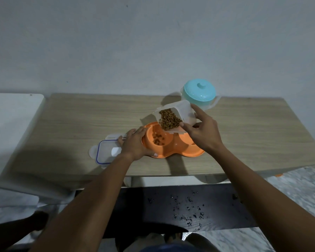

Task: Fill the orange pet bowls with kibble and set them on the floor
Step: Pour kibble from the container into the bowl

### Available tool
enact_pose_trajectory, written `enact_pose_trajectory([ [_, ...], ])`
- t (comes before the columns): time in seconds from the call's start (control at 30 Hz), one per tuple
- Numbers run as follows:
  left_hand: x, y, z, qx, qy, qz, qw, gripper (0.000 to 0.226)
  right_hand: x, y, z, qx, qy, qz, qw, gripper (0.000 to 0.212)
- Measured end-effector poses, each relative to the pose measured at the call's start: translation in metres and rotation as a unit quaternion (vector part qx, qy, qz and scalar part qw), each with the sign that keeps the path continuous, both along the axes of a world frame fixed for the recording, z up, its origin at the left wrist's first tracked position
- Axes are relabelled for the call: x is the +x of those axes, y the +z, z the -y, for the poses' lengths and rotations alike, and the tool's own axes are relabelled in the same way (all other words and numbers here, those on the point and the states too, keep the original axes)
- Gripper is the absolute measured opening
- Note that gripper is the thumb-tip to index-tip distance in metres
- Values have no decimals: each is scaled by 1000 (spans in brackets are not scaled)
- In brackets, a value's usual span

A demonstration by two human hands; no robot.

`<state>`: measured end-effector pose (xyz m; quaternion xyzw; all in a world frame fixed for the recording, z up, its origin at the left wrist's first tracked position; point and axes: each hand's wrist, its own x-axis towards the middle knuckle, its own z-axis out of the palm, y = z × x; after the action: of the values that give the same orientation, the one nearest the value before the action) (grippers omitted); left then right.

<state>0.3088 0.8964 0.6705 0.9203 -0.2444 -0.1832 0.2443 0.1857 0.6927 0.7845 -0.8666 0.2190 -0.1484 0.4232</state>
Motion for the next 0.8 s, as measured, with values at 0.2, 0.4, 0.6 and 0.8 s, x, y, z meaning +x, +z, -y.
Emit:
enact_pose_trajectory([
  [0.2, -1, 2, 1, 2, -1, 2, 1000, 123, 1, 1, 2, -7, 8, -3, 1000, 78],
  [0.4, 0, 1, 0, 1, 2, -4, 1000, 126, -1, 1, 4, -14, 18, 4, 1000, 76],
  [0.6, -1, 2, 0, 5, 1, -2, 1000, 126, -3, 0, 2, -8, 17, 3, 1000, 76],
  [0.8, 0, 2, -1, 9, 1, 0, 1000, 124, -4, 0, 0, 1, 12, 8, 1000, 74],
])
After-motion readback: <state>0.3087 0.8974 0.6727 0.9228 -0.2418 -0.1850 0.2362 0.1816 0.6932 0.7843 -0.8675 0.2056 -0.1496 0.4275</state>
